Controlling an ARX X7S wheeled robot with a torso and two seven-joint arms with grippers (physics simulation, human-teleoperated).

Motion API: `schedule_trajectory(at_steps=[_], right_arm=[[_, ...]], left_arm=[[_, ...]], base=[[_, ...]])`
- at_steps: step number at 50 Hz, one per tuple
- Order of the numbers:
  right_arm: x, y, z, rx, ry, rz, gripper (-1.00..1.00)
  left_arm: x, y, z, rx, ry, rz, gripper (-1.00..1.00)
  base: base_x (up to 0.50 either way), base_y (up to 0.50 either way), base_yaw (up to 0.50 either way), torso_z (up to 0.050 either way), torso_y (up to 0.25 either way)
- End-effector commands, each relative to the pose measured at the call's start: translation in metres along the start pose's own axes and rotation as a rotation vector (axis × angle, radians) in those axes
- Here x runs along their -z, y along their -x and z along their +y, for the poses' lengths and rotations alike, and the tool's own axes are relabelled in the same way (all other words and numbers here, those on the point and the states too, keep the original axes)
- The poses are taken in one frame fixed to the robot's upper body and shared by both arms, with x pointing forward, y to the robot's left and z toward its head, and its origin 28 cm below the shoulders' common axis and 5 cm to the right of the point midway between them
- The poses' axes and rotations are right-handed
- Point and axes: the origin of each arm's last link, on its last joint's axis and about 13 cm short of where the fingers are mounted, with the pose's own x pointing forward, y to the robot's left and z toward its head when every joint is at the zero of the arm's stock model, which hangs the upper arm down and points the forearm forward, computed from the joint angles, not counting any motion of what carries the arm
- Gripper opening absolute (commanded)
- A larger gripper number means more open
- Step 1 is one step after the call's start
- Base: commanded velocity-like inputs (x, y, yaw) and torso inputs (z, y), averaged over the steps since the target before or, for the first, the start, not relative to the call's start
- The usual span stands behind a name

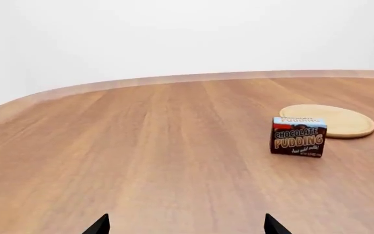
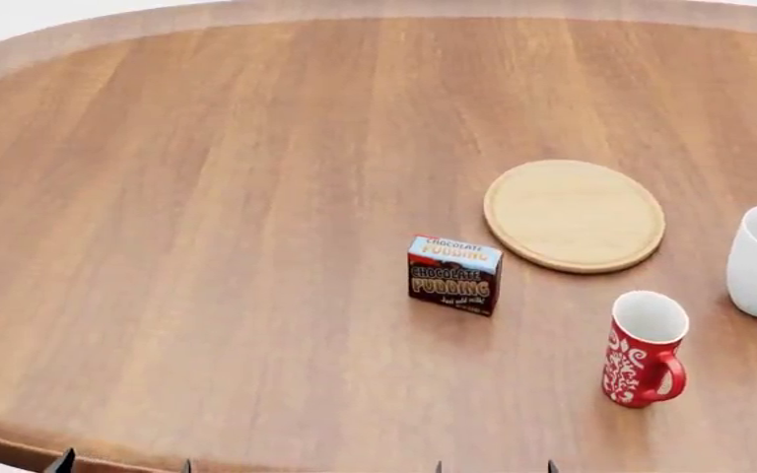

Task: Put the chocolate pudding to the left of the plate.

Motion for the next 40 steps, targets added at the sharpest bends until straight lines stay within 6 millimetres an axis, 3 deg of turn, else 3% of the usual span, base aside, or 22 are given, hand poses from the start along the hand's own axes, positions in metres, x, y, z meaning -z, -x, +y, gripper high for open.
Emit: schedule_trajectory(at_steps=[1, 18, 22, 24, 31, 40], right_arm=[[0.000, 0.000, -0.001, 0.000, -0.001, -0.002, 1.00], [0.000, -0.001, -0.001, -0.011, -0.050, 0.007, 1.00], [-0.009, 0.006, -0.001, 0.048, -0.011, -0.091, 1.00], [-0.023, 0.017, -0.002, 0.179, 0.096, -0.205, 1.00], [-0.042, 0.033, 0.000, 0.172, 0.095, -0.247, 1.00], [-0.036, 0.028, 0.001, 0.188, 0.112, -0.225, 1.00]], left_arm=[[-0.001, 0.001, 0.000, -0.002, -0.001, -0.004, 1.00], [-0.003, 0.002, 0.001, -0.013, 0.000, -0.006, 1.00], [-0.013, 0.008, 0.001, -0.072, -0.054, -0.067, 1.00], [-0.024, 0.018, 0.000, -0.076, -0.065, -0.107, 1.00], [-0.038, 0.031, 0.000, -0.084, -0.062, -0.157, 1.00], [-0.038, 0.031, -0.001, -0.100, -0.072, -0.144, 1.00]], base=[[0.00, 0.18, 0.00, 0.000, 0.000], [0.00, 0.14, 0.00, 0.000, 0.000], [0.00, 0.00, 0.00, 0.000, 0.000], [0.00, 0.00, 0.00, 0.000, 0.000], [0.04, 0.00, 0.00, 0.000, 0.000], [0.25, 0.00, 0.00, 0.000, 0.000]])
